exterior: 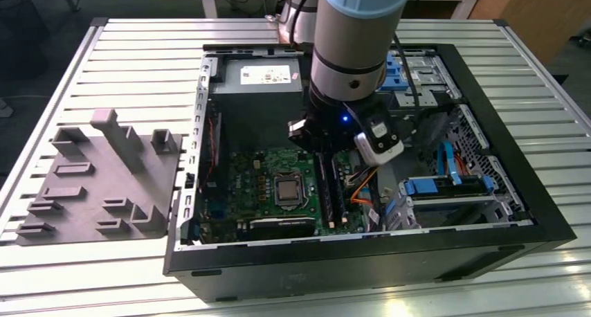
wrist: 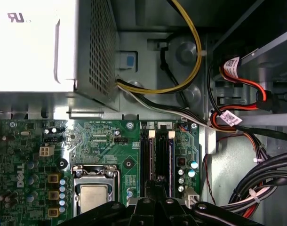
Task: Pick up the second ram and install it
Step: 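Press down the second ram until it locks into place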
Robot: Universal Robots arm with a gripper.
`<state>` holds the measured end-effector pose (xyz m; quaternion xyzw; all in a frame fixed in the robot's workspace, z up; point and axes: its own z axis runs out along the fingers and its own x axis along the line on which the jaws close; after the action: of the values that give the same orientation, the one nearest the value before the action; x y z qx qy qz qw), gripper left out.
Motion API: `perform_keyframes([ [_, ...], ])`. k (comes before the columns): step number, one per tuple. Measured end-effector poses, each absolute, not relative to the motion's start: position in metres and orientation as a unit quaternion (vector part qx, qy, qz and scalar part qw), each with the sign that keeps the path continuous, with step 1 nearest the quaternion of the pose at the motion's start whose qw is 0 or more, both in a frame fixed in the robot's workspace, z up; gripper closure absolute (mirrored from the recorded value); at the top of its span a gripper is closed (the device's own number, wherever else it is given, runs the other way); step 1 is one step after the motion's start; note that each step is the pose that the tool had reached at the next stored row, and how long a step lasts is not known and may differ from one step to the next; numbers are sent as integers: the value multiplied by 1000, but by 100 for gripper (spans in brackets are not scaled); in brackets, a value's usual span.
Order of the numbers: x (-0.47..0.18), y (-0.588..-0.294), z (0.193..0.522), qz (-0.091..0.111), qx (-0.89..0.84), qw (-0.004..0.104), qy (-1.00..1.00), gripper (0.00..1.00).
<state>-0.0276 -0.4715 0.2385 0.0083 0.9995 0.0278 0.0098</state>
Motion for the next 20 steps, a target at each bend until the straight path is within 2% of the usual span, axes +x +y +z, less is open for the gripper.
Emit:
perform_keyframes([
  [20,-28,-481,239,28,8,10,1000,89],
])
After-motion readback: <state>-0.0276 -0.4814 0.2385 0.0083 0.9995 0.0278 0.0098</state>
